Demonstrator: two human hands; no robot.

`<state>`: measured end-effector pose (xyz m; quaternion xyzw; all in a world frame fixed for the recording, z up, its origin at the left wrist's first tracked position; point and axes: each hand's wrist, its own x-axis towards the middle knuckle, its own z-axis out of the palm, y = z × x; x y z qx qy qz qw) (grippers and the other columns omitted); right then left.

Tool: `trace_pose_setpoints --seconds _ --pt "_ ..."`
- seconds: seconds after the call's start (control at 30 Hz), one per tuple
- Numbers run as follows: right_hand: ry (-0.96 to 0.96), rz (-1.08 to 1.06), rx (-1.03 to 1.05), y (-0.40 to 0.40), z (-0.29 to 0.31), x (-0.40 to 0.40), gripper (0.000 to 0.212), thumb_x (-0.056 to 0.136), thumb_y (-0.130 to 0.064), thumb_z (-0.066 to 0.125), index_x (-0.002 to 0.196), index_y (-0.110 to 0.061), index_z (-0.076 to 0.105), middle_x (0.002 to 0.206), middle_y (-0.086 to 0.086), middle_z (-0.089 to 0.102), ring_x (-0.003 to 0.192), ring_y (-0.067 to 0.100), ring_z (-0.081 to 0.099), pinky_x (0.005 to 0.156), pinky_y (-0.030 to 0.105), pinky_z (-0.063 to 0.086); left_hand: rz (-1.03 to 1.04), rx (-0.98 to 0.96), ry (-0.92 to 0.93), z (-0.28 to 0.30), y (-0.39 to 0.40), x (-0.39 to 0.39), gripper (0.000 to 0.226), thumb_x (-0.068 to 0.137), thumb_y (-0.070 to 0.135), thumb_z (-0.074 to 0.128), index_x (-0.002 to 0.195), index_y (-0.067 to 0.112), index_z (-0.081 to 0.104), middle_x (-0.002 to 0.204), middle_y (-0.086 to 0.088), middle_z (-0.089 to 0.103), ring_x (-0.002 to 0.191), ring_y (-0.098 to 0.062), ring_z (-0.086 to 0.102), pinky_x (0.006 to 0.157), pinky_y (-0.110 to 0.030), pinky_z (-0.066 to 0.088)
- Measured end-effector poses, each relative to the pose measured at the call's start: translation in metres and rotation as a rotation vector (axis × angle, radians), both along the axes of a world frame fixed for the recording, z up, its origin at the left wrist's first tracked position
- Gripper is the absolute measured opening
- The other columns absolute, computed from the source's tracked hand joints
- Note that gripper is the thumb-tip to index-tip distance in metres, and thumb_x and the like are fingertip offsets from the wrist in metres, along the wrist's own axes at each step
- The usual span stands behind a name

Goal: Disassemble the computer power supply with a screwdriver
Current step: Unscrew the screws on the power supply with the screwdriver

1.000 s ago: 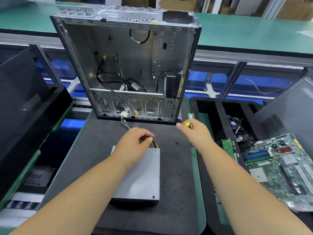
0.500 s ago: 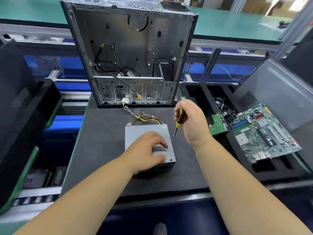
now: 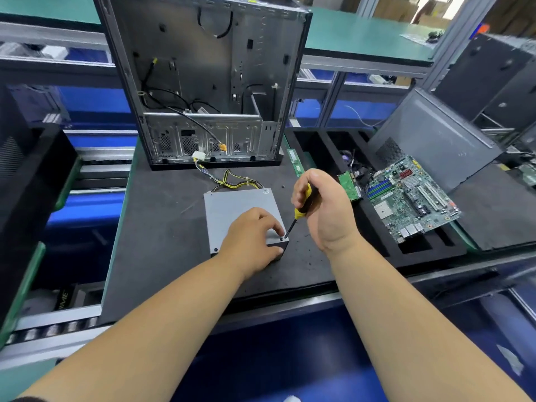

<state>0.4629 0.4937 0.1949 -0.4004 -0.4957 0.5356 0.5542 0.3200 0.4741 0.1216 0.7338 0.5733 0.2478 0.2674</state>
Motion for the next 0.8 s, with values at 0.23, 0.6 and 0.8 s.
trace_pose_setpoints --seconds 0.23,0.6,0.8 --pt "-0.026 0.078 -0.001 0.009 -0.007 0.001 0.025 0.084 -0.025 0.045 0.062 -0.016 0.052 0.062 0.002 0.046 0.06 0.021 0.04 0.055 0.03 0.032 0.079 0.01 -0.024 -0.002 0.001 0.004 0.019 0.075 0.033 0.08 0.079 0.042 0.063 0.109 0.018 0.051 0.111 -0.009 0.046 0.094 -0.029 0.041" --pt "-0.071 0.305 -0.003 0.011 -0.003 0.006 0.019 0.085 -0.021 0.04 0.074 -0.009 0.048 0.066 0.005 0.045 0.058 0.018 0.038 0.055 0.028 0.031 0.115 -0.002 -0.05 -0.002 0.004 0.007 0.016 0.073 0.031 0.083 0.074 0.037 0.068 0.106 0.018 0.054 0.11 -0.008 0.048 0.095 -0.029 0.042" --pt "-0.068 0.32 -0.053 0.015 0.001 0.011 0.019 0.091 -0.025 0.054 0.085 -0.007 0.05 0.081 0.01 0.052 0.069 0.02 0.055 0.062 0.025 0.044 0.118 -0.012 -0.041 -0.001 0.004 0.007 0.014 0.073 0.033 0.083 0.074 0.035 0.069 0.106 0.018 0.053 0.11 -0.006 0.046 0.096 -0.03 0.042"
